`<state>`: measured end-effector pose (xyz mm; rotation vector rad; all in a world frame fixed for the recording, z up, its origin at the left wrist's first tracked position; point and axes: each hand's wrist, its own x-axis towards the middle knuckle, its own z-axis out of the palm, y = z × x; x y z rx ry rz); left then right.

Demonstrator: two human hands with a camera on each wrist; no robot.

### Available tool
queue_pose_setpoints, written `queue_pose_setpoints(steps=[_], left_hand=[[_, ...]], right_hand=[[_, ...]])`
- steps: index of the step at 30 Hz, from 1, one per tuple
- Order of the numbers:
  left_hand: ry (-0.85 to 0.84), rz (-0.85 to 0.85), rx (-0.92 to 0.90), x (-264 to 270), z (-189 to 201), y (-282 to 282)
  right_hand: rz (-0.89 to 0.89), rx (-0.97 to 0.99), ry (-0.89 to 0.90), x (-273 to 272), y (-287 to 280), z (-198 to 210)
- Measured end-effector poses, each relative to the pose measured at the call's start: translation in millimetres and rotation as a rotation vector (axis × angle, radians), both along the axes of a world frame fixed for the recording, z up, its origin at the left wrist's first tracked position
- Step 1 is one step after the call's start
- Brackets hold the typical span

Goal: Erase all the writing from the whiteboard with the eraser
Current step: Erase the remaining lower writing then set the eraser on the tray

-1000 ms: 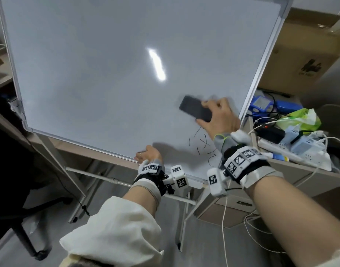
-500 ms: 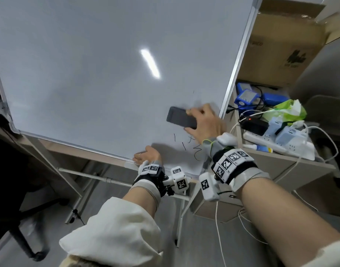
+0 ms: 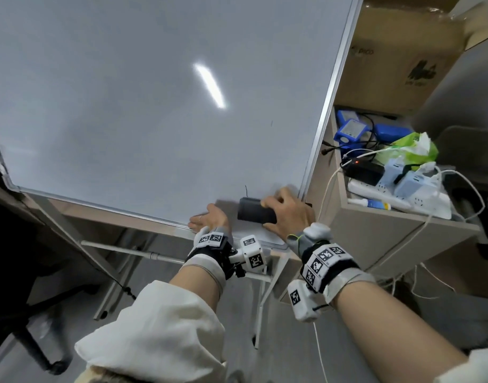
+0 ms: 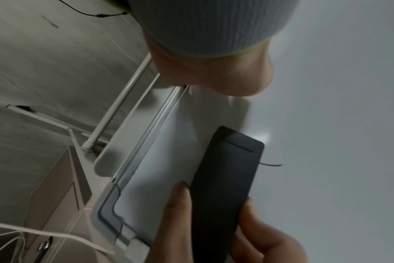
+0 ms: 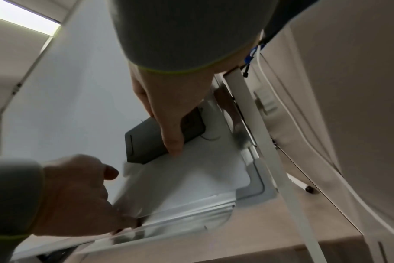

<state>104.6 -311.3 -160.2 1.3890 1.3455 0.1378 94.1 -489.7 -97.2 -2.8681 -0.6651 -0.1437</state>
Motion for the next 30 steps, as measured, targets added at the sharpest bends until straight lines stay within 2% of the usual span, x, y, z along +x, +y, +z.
queue_pose_setpoints(steps=[6, 8, 12, 15, 18, 24, 30], left_hand=[[0.023, -0.042, 0.016, 1.1, 0.6, 1.8], [0.049, -0.078, 0.030, 0.4, 2.2, 2.3], [0.036, -0.084, 0.074, -5.4, 0.2, 5.2], [0.009, -0.075, 0.054, -7.5, 6.3, 5.4], [-0.004, -0.072, 0.041, -6.9, 8.3, 6.2], [-0.024, -0.058, 0.036, -8.1, 6.6, 3.9], [0.016, -0.108, 0.062, -17.3, 15.1, 0.7]], right_hand=[[-0.015, -0.057, 0.049, -2.4, -8.1, -13.7], [-0.040, -0.052, -0.027, -0.4, -8.3, -7.8], [-0.167, 0.032, -0.301, 24.1, -9.7, 28.3], [-0.178, 0.055, -0.389, 38.1, -12.1, 43.0], [-0.122, 0.019, -0.363, 30.4, -12.6, 29.7], [-0.081, -0.280, -0.181, -5.4, -9.4, -31.0], [-0.028, -0.337, -0.205, -12.3, -12.8, -41.7]])
